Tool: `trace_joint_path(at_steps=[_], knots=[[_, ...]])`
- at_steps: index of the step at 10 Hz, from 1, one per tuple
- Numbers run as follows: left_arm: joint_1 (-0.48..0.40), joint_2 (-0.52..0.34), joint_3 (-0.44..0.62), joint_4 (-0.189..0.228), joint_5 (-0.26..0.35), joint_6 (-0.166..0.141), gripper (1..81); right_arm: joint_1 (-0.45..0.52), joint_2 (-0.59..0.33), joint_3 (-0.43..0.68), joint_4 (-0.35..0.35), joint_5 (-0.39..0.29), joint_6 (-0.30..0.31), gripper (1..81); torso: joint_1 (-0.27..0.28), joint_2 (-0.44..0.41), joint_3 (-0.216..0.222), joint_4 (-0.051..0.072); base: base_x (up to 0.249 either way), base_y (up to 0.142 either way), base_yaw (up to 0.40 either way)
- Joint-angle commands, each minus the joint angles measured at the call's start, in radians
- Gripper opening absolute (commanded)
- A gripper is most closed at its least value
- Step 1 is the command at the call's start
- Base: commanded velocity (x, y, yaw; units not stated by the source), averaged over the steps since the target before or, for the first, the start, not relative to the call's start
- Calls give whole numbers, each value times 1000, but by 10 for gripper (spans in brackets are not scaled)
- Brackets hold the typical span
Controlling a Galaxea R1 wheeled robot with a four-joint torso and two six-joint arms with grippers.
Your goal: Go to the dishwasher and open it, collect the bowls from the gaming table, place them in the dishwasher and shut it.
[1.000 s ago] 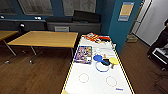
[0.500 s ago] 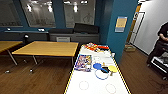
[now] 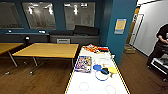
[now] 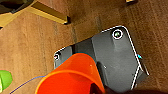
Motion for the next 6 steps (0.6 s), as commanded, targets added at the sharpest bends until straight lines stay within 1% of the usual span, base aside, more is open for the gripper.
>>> trace_joint_path(at_steps=[1,2,3,4,5,6], knots=[[-2,50,-97,26,-29,7,10,20,24,-63,-25,-71,-11,10,0,0,0,0,0,0,0],[10,80,-145,28,-40,7,10,14,53,-99,-33,-72,-17,10,0,0,0,0,0,0,0],[22,96,-181,28,-76,7,10,11,66,-112,-38,-80,-17,10,0,0,34,0,0,0,0],[32,111,-206,26,-86,7,10,7,74,-116,-44,-84,-17,10,0,0,42,0,0,0,0],[38,128,-229,26,-87,7,10,4,88,-128,-48,-84,-17,10,0,0,10,0,0,0,0],[45,140,-244,26,-89,7,10,0,103,-143,-51,-84,-17,10,0,0,25,0,0,0,0]])
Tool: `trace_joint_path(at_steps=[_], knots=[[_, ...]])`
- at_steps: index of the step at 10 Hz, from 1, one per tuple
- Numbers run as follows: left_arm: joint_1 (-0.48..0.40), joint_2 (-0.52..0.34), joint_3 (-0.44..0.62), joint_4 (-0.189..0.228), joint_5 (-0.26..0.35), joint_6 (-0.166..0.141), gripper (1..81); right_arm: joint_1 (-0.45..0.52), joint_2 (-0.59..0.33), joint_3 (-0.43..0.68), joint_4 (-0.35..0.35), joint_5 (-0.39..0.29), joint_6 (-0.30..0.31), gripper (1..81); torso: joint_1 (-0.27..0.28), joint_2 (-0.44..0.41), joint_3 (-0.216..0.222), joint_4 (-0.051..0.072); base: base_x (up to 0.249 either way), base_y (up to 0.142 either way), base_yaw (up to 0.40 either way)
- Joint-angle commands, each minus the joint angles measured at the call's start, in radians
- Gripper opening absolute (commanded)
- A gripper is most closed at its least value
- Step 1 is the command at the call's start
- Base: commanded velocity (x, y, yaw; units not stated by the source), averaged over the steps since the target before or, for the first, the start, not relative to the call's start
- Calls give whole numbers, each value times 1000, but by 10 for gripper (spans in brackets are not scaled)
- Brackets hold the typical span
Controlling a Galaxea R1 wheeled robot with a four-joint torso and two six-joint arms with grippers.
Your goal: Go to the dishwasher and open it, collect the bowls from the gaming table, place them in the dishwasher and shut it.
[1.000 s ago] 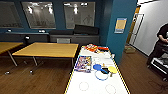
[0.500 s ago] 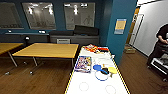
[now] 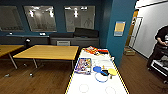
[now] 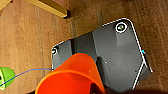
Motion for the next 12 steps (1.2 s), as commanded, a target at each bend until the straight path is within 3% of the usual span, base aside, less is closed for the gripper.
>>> trace_joint_path(at_steps=[1,5,12], knots=[[-28,17,-31,14,19,4,10,37,-7,-23,-21,-63,-4,10,0,0,-1,0,0,0,0],[-9,95,-126,19,19,7,10,13,73,-129,-24,-65,-10,10,0,0,0,0,0,0,0],[18,142,-223,25,-29,9,10,-12,148,-210,-38,-63,-12,10,0,-1,1,0,-121,0,0]])
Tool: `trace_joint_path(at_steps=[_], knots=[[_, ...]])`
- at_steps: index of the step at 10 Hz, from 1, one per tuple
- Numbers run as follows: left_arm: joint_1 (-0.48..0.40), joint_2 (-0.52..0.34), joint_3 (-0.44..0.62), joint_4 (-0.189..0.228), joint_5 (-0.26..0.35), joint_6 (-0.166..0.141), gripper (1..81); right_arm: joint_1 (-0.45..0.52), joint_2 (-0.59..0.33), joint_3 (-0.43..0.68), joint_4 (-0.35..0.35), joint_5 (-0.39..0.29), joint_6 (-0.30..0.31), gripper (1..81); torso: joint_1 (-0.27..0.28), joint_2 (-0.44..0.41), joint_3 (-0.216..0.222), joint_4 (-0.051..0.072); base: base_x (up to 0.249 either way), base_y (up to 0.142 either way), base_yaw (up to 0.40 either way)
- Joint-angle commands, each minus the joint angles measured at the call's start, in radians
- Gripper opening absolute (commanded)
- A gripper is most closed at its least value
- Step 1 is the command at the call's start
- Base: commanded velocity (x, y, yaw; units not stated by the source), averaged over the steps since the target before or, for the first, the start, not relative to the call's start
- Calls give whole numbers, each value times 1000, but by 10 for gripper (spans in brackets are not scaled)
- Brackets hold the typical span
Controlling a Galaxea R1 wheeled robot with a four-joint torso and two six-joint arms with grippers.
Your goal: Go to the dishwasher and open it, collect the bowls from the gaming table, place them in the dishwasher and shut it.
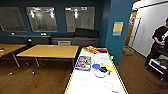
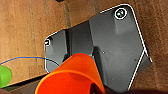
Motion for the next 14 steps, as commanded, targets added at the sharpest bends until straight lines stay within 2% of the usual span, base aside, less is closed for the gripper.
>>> trace_joint_path(at_steps=[1,4,6,10,14], knots=[[-42,9,-42,11,11,7,10,45,-2,-16,-19,-61,-5,10,1,0,0,0,-150,0,0],[-28,63,-163,10,-35,9,10,41,18,-47,-24,-63,-6,10,1,0,0,0,-156,0,0],[-19,80,-206,10,-41,10,10,33,35,-75,-36,-63,-6,10,1,-1,0,0,-157,0,0],[-8,83,-211,11,-69,10,10,25,90,-155,-43,-61,-6,10,1,-1,0,0,-157,0,0],[-2,92,-212,11,-69,12,10,25,110,-181,-46,-63,-6,10,1,-1,0,0,-176,0,0]])
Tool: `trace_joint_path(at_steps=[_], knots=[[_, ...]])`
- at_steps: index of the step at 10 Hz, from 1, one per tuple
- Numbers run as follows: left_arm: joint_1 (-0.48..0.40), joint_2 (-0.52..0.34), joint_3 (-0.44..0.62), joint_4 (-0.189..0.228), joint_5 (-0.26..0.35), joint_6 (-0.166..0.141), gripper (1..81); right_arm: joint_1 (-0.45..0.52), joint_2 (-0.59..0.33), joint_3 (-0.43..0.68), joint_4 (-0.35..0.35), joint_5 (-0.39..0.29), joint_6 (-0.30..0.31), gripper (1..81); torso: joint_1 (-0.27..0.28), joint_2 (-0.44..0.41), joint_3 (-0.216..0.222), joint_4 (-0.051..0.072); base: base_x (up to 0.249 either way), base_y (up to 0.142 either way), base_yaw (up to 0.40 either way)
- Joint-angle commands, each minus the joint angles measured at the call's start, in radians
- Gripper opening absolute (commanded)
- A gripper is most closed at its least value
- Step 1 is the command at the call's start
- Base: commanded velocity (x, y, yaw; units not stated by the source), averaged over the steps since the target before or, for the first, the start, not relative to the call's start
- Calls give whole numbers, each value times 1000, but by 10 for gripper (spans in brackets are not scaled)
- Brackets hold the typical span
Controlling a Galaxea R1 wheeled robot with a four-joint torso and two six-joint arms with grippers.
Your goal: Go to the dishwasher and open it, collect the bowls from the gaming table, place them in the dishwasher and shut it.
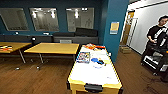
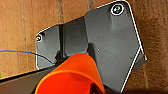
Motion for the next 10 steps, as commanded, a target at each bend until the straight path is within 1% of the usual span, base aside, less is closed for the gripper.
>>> trace_joint_path(at_steps=[1,5,10], knots=[[-43,-1,-9,7,39,17,10,43,-11,7,-15,-61,-6,10,1,0,0,0,-182,0,0],[-43,41,-81,7,36,26,10,38,-5,0,-13,-61,-12,10,1,0,0,0,-182,0,0],[-42,42,-86,9,34,26,10,43,9,-14,-13,-61,-13,10,1,0,0,0,-181,0,0]])
